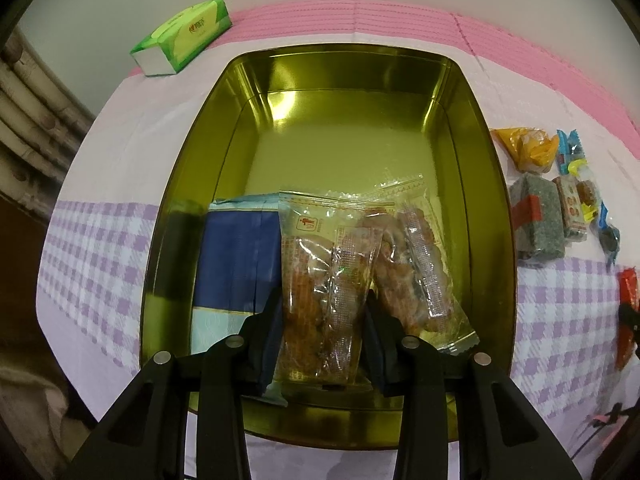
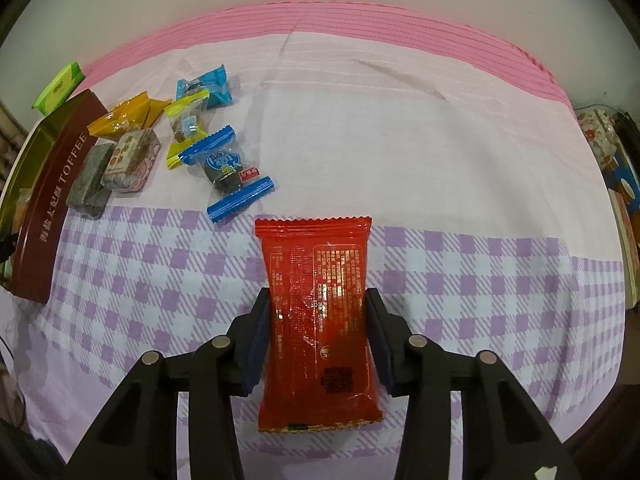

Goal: Organize snacks
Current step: 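Lower the brittle bag into the gold tin and open the left tool, then carry the red packet into the gold tin and open the right tool, then grasp the blue-wrapped egg candy with the right tool and lift it, then grasp the dark green square cake with the left tool while the right tool holds the blue candy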

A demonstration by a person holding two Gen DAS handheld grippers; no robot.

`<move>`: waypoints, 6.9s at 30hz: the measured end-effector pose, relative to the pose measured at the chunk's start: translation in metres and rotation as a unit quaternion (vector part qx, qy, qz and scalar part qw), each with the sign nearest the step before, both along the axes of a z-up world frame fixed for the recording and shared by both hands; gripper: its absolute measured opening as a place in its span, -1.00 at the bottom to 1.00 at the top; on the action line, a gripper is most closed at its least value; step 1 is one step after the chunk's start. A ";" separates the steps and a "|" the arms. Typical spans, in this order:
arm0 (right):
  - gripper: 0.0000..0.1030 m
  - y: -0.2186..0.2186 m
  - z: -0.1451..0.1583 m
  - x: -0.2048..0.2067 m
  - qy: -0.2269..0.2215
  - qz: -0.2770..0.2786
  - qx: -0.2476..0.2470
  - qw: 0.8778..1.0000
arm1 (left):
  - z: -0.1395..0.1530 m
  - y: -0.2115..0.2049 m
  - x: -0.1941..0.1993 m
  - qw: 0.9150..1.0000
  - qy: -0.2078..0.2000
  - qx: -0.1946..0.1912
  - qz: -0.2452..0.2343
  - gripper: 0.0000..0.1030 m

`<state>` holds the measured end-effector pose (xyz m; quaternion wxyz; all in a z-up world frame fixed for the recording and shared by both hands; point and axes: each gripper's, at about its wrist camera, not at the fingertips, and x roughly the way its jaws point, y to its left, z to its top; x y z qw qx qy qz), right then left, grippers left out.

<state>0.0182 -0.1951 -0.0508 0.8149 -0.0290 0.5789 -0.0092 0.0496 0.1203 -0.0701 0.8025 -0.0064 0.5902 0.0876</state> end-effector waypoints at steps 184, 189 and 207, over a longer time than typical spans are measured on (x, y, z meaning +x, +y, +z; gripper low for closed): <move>-0.47 -0.038 -0.004 0.045 -0.163 -0.005 0.035 0.986 | 0.045 -0.118 0.058 0.983 0.033 -0.139 -0.111 -0.30; -0.46 -0.039 -0.005 0.045 -0.164 -0.004 0.038 0.986 | 0.035 -0.118 0.071 0.985 0.048 -0.136 -0.097 -0.37; -0.43 -0.039 -0.005 0.045 -0.163 -0.004 0.038 0.986 | 0.021 -0.118 0.085 0.990 0.049 -0.098 -0.084 -0.37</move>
